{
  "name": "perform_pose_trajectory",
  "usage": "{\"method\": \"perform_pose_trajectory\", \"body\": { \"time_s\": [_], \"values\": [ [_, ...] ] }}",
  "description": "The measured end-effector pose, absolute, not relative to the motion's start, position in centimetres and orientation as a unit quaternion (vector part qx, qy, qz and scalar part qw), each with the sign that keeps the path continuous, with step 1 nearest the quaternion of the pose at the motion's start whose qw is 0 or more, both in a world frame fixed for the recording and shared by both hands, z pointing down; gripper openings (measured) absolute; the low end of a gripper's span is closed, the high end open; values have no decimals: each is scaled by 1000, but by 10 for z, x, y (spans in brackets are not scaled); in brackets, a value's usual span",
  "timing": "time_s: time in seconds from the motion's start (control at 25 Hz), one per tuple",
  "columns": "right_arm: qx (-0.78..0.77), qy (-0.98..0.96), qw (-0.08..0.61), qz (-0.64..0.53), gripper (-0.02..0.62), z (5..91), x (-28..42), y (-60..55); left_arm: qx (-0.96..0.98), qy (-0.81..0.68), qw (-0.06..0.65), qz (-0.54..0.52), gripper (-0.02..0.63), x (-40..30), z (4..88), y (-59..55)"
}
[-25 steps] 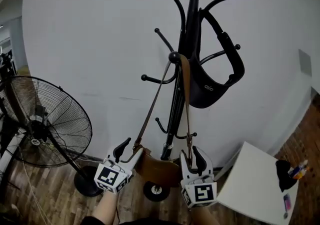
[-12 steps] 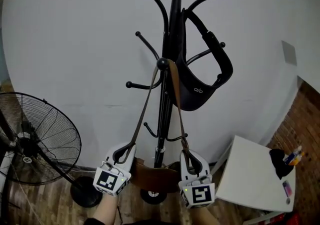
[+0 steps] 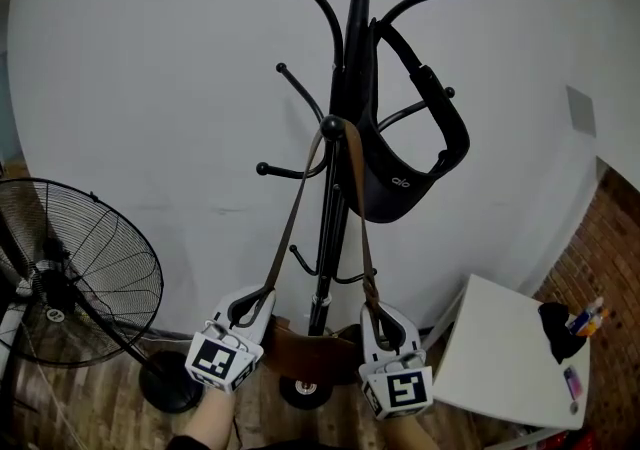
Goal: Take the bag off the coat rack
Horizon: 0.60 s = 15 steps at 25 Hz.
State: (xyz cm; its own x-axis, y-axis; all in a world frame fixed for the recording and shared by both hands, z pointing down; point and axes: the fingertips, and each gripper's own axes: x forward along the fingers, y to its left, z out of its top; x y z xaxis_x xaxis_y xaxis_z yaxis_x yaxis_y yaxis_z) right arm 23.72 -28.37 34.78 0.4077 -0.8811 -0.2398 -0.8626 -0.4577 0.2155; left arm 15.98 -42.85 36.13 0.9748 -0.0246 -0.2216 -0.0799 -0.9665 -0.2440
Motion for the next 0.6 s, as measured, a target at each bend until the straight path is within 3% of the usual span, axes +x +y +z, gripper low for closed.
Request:
{"method": "perform_pose_trajectory", "body": {
  "time_s": [0.6],
  "values": [
    [816, -552, 21, -171, 28, 324, 237, -281, -983, 60, 132, 112, 17, 151, 340, -427]
  ]
}}
